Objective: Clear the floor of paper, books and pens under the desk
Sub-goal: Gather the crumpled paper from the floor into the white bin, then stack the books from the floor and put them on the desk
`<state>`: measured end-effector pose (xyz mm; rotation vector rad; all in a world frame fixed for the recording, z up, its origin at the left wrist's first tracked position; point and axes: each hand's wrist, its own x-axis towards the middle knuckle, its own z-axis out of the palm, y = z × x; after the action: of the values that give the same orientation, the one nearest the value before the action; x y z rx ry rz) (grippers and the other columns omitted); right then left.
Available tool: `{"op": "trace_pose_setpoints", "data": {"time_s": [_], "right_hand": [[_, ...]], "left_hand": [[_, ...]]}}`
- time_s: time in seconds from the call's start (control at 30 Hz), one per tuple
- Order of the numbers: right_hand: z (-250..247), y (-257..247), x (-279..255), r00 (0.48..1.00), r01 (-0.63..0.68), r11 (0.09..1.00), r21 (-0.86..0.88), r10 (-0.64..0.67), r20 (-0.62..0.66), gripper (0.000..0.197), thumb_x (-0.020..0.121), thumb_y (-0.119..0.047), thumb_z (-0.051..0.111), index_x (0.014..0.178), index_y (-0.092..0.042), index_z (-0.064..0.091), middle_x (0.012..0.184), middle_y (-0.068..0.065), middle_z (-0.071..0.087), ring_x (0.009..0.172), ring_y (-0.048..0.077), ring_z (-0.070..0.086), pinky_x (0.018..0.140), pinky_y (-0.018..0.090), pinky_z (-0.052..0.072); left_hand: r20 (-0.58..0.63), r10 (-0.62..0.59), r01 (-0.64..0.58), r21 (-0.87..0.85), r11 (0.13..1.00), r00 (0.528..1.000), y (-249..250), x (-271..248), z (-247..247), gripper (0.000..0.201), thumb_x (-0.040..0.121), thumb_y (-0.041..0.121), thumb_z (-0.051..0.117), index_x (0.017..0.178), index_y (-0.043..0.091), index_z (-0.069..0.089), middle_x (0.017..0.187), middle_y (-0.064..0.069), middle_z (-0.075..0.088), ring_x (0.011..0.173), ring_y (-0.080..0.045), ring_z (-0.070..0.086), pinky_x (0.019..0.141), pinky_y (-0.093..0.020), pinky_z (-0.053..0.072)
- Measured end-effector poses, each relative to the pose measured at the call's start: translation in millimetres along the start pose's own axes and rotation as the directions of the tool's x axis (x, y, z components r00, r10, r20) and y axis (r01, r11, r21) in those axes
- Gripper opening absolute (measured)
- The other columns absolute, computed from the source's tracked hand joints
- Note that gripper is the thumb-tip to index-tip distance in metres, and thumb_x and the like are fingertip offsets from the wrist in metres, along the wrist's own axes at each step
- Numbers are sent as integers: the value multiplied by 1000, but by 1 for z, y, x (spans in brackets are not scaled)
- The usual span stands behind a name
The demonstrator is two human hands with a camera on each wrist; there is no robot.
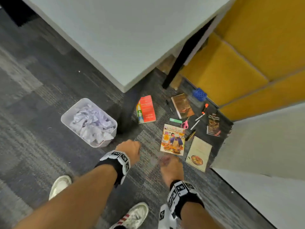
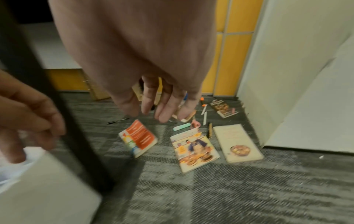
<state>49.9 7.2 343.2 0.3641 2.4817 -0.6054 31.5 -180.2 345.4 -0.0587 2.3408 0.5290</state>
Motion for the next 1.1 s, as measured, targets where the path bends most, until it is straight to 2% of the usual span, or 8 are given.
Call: {"op": "trace_pose_setpoints", "data": {"time_s": [0.17, 0.3, 0.5, 0.57, 0.73, 0.83, 0.97, 1.1], "right_hand": [[-60, 78, 39, 994, -99, 995, 25, 98, 45, 21, 90, -23, 63, 109, -16, 65, 116, 8, 64, 102, 25, 63, 86, 34, 53], [-97, 119, 79, 991, -120, 992, 40, 117, 63, 24, 92, -21, 59, 114, -14, 65, 116, 8, 64, 99, 25, 63, 74, 26, 44], [-115, 177, 166, 982, -182, 979, 94, 177, 63, 7, 90, -24, 59, 83, -24, 58, 104, 6, 65, 90, 20, 61, 71, 27, 46], [-102, 205, 215, 982, -187, 978, 90, 187, 8, 6, 89, -27, 60, 89, -21, 61, 104, 7, 68, 97, 25, 62, 78, 29, 49], [-33, 290, 320, 981, -188, 981, -52, 190, 35, 29, 89, -33, 61, 112, -15, 60, 115, 9, 60, 109, 30, 58, 91, 32, 47], [2, 343, 376, 957, -286, 958, -9, 285, -43, 52, 86, -40, 66, 128, -13, 50, 128, 13, 53, 118, 34, 53, 99, 39, 46], [28, 390, 428, 850, -521, 850, -80, 507, -145, 96, 75, -60, 71, 144, -8, 29, 142, 21, 39, 131, 38, 40, 105, 46, 39], [41, 409, 448, 711, -699, 715, 11, 696, -97, 137, 58, -75, 74, 153, -4, 6, 155, 24, 20, 143, 41, 26, 114, 50, 29]], "left_hand": [[28, 70, -72, 71, 995, 997, 89, 42, 17, 23, 94, 26, 49, 110, 14, 59, 110, -10, 67, 101, -30, 65, 83, -39, 54], [61, 112, -116, 73, 991, 992, 139, 87, 31, 24, 94, 27, 47, 109, 14, 61, 105, -9, 68, 94, -26, 65, 76, -35, 53], [115, 109, -120, 95, 988, 987, 186, 176, 55, 21, 92, 28, 51, 106, 17, 62, 104, -5, 68, 95, -25, 65, 72, -30, 49], [108, 120, -129, 87, 988, 987, 189, 227, 72, 23, 92, 29, 51, 106, 15, 64, 105, -6, 69, 96, -26, 65, 74, -32, 49], [104, 30, -47, 169, 984, 994, 158, 349, 158, 35, 89, 34, 51, 118, 15, 57, 122, -10, 60, 110, -30, 60, 88, -37, 51], [8, -92, 89, 167, 982, 996, 134, 415, 204, 62, 89, 49, 52, 136, 11, 39, 136, -12, 43, 121, -32, 53, 96, -43, 48], [-188, -223, 238, 63, 969, 957, 125, 479, 227, 105, 68, 78, 60, 135, 3, 33, 132, -16, 40, 122, -33, 50, 99, -43, 47], [-247, -291, 286, -57, 957, 924, 120, 511, 233, 125, 50, 74, 78, 134, -5, 28, 135, -26, 39, 124, -39, 47, 97, -43, 48]]}}
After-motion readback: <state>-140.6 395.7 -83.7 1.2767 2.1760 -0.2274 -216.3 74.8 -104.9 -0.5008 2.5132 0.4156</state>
